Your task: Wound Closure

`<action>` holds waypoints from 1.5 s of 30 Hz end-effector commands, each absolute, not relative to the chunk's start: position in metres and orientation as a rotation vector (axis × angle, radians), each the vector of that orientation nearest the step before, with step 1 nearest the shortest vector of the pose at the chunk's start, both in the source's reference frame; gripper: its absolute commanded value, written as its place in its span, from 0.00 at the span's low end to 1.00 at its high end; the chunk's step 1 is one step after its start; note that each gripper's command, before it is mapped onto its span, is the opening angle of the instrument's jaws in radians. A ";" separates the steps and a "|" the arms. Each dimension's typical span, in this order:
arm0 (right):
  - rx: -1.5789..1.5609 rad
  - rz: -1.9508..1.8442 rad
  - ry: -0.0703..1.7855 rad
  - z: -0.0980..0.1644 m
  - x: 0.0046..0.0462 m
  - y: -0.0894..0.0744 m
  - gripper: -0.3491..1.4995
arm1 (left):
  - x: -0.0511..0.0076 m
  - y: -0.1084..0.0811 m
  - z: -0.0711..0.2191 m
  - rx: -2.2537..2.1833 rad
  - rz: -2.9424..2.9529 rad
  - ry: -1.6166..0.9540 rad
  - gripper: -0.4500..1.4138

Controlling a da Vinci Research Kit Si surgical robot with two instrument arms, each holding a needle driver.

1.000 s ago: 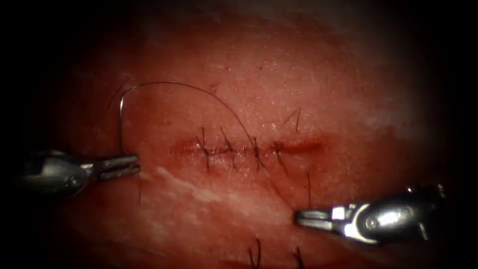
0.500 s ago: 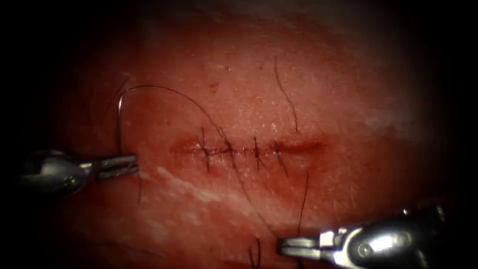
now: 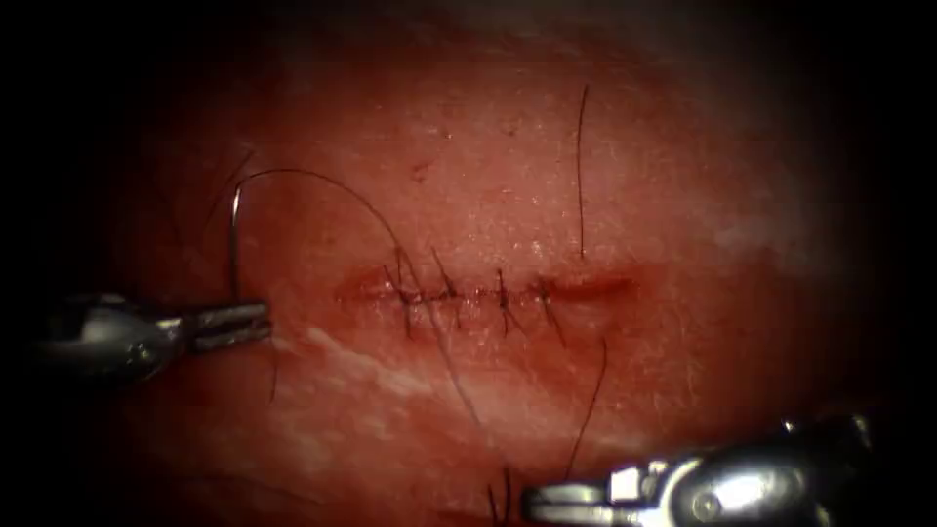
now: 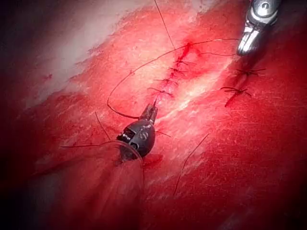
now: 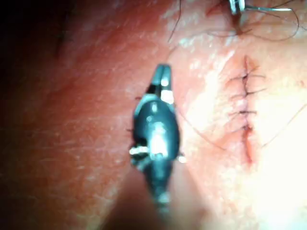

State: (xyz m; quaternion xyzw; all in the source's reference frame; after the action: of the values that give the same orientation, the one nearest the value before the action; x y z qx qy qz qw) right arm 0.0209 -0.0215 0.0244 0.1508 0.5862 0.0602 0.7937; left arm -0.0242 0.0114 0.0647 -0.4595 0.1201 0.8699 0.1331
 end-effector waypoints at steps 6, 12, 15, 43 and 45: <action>0.273 0.186 1.278 0.025 0.0181 -0.021 0.87 | -0.0258 0.011 0.065 -1.357 2.541 0.295 0.00; 0.242 0.214 1.252 0.025 0.0154 -0.021 0.90 | -0.0264 0.010 0.065 -1.271 2.437 0.014 0.56; 0.221 0.236 1.235 0.026 0.0150 -0.020 0.90 | -0.0262 0.009 0.065 -1.195 2.381 -0.096 0.83; 0.203 0.262 1.222 0.028 0.0156 -0.022 0.90 | -0.0262 0.013 0.066 -1.254 2.077 -0.093 0.34; 0.203 0.261 1.222 0.028 0.0155 -0.022 0.90 | -0.0266 0.013 0.067 -1.288 2.052 -0.101 0.34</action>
State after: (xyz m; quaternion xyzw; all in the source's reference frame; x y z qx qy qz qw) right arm 0.0154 -0.0205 0.0279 0.0917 0.5715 0.1217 0.8063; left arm -0.0261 0.0129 0.0661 -0.5069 -0.0399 0.7849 0.3541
